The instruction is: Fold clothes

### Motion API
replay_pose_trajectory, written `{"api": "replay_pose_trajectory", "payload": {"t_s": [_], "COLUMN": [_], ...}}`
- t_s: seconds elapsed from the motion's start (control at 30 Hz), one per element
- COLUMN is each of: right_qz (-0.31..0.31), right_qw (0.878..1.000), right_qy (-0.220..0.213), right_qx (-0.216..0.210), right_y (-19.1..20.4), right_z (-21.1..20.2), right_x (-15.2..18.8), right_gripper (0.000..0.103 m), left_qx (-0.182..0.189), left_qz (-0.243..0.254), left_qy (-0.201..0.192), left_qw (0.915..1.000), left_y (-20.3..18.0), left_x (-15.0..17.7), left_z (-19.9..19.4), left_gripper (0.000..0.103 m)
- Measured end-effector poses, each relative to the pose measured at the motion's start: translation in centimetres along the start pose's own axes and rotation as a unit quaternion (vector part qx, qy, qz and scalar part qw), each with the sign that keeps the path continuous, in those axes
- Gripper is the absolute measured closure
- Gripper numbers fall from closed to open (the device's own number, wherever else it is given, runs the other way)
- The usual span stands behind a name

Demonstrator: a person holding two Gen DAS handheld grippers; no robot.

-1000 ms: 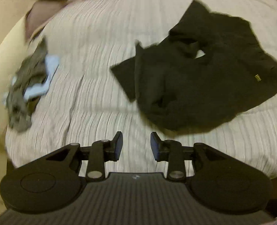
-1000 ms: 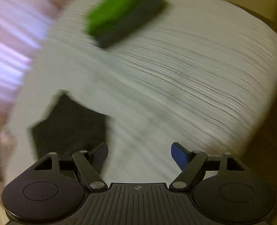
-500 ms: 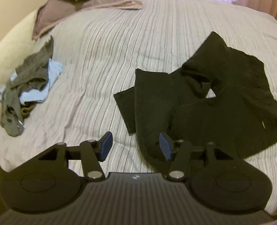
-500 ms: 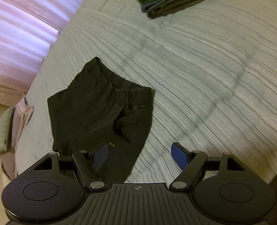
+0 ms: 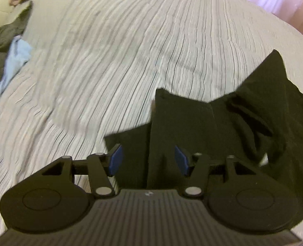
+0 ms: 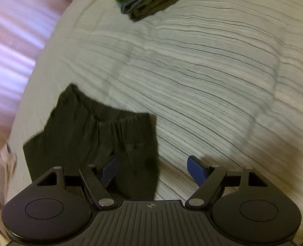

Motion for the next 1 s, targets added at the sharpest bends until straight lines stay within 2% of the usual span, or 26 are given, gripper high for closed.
{"api": "replay_pose_trajectory", "payload": {"t_s": [0.13, 0.2, 0.23, 0.33, 0.37, 0.43, 0.53, 0.63, 0.7, 0.77, 0.87, 0.9, 0.93, 0.97, 1.0], "right_qz": [0.02, 0.021, 0.02, 0.011, 0.004, -0.018, -0.046, -0.08, -0.095, -0.088, -0.053, -0.043, -0.035, -0.027, -0.026], "right_qw": [0.999, 0.999, 0.999, 1.0, 1.0, 1.0, 0.999, 0.996, 0.994, 0.993, 0.993, 0.993, 0.991, 0.988, 0.985], "right_qy": [-0.023, -0.025, -0.024, -0.023, -0.021, -0.013, -0.017, -0.035, -0.052, -0.074, -0.089, -0.071, -0.046, -0.022, -0.019], "right_qx": [-0.018, -0.013, -0.008, -0.011, -0.021, 0.005, -0.002, -0.022, -0.029, -0.014, 0.057, 0.089, 0.119, 0.15, 0.171], "right_y": [0.4, 0.4, 0.3, 0.5, 0.8, 1.3, 1.5, 2.1, 2.1, 0.7, -4.2, -6.1, -7.9, -9.7, -10.4], "right_z": [1.6, 2.8, 3.4, 4.7, 5.0, 5.7, 4.8, 1.2, -1.9, -5.6, -9.4, -9.5, -9.3, -9.1, -9.2], "right_x": [-0.1, 0.0, 0.0, 0.2, 0.2, 0.3, 0.1, 0.0, -0.3, -1.2, -2.8, -3.2, -3.4, -3.6, -3.9], "right_gripper": [0.026, 0.026, 0.026, 0.027, 0.036, 0.073, 0.082, 0.083, 0.083, 0.083, 0.083, 0.079, 0.068, 0.063, 0.058], "left_qx": [0.015, 0.019, 0.022, 0.021, 0.015, 0.001, -0.042, -0.09, -0.109, -0.119, -0.132, -0.134, -0.135, -0.134, -0.13], "left_qz": [0.009, 0.014, 0.014, 0.012, 0.009, 0.001, -0.034, -0.081, -0.109, -0.132, -0.148, -0.151, -0.154, -0.155, -0.154], "left_qy": [0.01, 0.02, 0.023, 0.005, -0.006, -0.031, -0.07, -0.084, -0.069, -0.037, 0.009, 0.015, 0.021, 0.02, 0.012], "left_qw": [0.9998, 0.9995, 0.9994, 0.9997, 0.9998, 0.9995, 0.9961, 0.9891, 0.9856, 0.9834, 0.9801, 0.9793, 0.9786, 0.9786, 0.9794], "left_y": [-0.3, -0.6, -0.7, -1.0, -0.8, -0.3, 3.2, 7.9, 10.7, 12.2, 12.3, 11.9, 11.5, 11.0, 10.5], "left_x": [-1.0, -1.2, -1.3, -1.0, -0.9, -0.7, 0.6, 3.3, 5.9, 8.6, 11.8, 12.3, 12.8, 13.0, 12.6], "left_z": [2.6, 3.9, 4.3, 3.3, 2.5, 0.8, -3.2, -7.6, -9.5, -10.0, -9.5, -9.3, -9.2, -9.2, -9.6], "left_gripper": [0.065, 0.083, 0.096, 0.097, 0.098, 0.098, 0.098, 0.099, 0.098, 0.098, 0.095, 0.094, 0.094, 0.09, 0.087]}}
Point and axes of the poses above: each gripper's, at about its wrist camera, not at the fingertips, and z roughly the way its jaws point, y to its left, x to its underside, the point moved 4 cm from there along z, roughly the way its jaws point, and after that the axes turned 1 degree about z, right-handed, at the moved point
